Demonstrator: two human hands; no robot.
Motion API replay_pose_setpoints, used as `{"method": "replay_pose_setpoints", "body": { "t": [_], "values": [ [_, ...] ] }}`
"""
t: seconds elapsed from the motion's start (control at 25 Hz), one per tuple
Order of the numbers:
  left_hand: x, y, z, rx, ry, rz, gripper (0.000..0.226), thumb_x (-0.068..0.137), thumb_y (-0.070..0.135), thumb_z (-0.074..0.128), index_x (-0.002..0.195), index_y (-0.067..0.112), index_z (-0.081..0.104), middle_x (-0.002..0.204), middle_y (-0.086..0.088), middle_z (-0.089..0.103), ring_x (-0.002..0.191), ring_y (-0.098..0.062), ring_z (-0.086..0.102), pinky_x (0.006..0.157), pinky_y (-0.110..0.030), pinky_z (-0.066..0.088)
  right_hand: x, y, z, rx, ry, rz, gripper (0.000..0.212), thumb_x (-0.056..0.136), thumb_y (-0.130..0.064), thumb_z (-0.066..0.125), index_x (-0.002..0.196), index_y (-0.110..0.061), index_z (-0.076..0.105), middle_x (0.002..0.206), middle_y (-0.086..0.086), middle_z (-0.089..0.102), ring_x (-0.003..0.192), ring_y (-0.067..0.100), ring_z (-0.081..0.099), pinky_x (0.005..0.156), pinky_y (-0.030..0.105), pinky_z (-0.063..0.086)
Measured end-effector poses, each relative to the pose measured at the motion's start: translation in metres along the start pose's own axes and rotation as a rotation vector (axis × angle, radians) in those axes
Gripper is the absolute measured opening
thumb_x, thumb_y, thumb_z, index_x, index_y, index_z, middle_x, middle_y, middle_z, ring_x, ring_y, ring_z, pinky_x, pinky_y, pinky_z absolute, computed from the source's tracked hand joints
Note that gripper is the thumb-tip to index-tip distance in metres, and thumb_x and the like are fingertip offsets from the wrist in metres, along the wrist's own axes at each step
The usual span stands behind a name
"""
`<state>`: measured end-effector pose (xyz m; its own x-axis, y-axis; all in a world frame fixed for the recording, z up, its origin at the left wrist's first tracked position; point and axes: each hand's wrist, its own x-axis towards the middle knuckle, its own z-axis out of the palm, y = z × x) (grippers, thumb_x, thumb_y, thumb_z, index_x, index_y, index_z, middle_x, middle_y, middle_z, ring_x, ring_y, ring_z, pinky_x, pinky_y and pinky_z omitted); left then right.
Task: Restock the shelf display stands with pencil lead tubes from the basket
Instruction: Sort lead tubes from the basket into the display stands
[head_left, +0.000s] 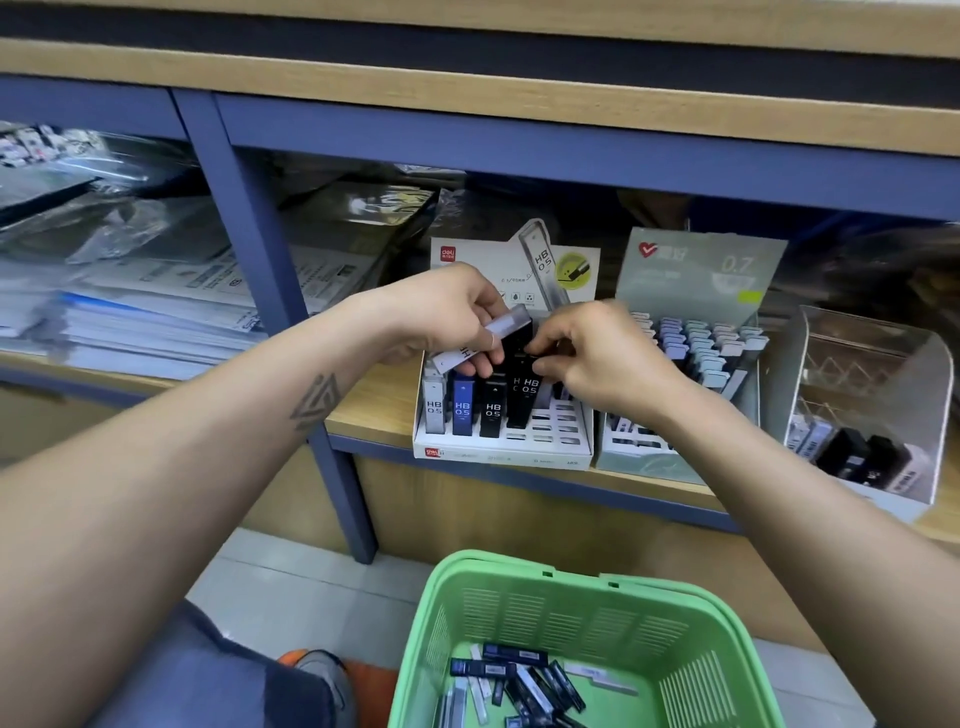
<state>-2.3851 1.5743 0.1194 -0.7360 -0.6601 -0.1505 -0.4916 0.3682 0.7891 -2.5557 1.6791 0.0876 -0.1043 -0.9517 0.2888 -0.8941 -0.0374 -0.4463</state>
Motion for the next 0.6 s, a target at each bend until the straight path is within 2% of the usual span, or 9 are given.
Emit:
{"method": "replay_pose_setpoints", "body": {
  "t": [0.08,0.16,0.24,0.36,0.44,0.52,0.6],
  "values": [
    [-0.001,0.0,0.0,-0.029,0.0,-0.011,0.017,0.098,-0.006,0.057,0.113,0.0,0.061,0.092,-0.018,0.076,0.076,-0.023,0.074,0.069,-0.032,0.062,-0.002,-0.001,0.001,-0.02,0.014,-0.025,0.017,0.088,-0.013,0.076,0.104,-0.017,0.077,0.096,-0.003,0.072,0.092,0.016,0.065,0.083,0.03,0.052],
    [-0.002,0.0,0.0,-0.056,0.004,-0.012,0.015,0.097,-0.007,0.058,0.111,-0.002,0.061,0.092,-0.019,0.076,0.077,-0.025,0.074,0.071,-0.036,0.062,-0.005,-0.001,0.007,-0.024,0.01,-0.04,0.021,0.089,-0.013,0.075,0.109,-0.018,0.074,0.092,-0.004,0.069,0.088,0.015,0.064,0.082,0.032,0.054],
    [-0.002,0.001,-0.002,-0.101,0.019,-0.015,0.014,0.097,-0.007,0.058,0.11,-0.003,0.06,0.091,-0.021,0.075,0.077,-0.027,0.075,0.071,-0.038,0.062,-0.009,-0.003,0.015,-0.027,0.01,-0.057,0.014,0.089,-0.013,0.074,0.103,-0.016,0.074,0.088,-0.002,0.07,0.084,0.019,0.064,0.079,0.036,0.055],
    [-0.004,0.004,-0.005,-0.221,0.022,-0.044,0.014,0.099,-0.006,0.055,0.112,-0.004,0.059,0.092,-0.025,0.075,0.079,-0.031,0.074,0.072,-0.039,0.062,-0.012,-0.002,0.017,-0.087,0.047,-0.103,0.011,0.089,-0.014,0.073,0.098,-0.015,0.079,0.097,-0.003,0.068,0.092,0.022,0.063,0.076,0.032,0.049],
    [-0.006,0.007,-0.006,-0.339,-0.011,-0.06,0.012,0.1,-0.003,0.054,0.111,-0.004,0.059,0.097,-0.029,0.073,0.086,-0.035,0.075,0.077,-0.041,0.063,-0.011,-0.001,0.012,-0.102,0.031,-0.077,0.013,0.09,-0.017,0.072,0.1,-0.019,0.079,0.099,-0.004,0.065,0.09,0.019,0.06,0.074,0.031,0.046],
    [-0.008,0.012,-0.003,-0.491,-0.031,-0.024,0.011,0.099,-0.002,0.056,0.11,-0.001,0.059,0.105,-0.028,0.073,0.095,-0.035,0.074,0.083,-0.041,0.062,-0.008,-0.003,0.004,0.165,0.038,0.091,0.017,0.093,-0.012,0.066,0.106,-0.016,0.076,0.09,-0.002,0.071,0.079,0.018,0.066,0.069,0.028,0.049],
    [-0.007,0.018,-0.001,-0.622,-0.021,0.077,0.018,0.093,-0.001,0.064,0.11,0.003,0.064,0.107,-0.02,0.074,0.096,-0.027,0.073,0.081,-0.033,0.062,-0.007,-0.008,-0.007,0.691,0.018,0.325,0.019,0.1,-0.009,0.056,0.116,-0.006,0.066,0.082,0.01,0.076,0.068,0.021,0.072,0.057,0.026,0.054]
  ]
}}
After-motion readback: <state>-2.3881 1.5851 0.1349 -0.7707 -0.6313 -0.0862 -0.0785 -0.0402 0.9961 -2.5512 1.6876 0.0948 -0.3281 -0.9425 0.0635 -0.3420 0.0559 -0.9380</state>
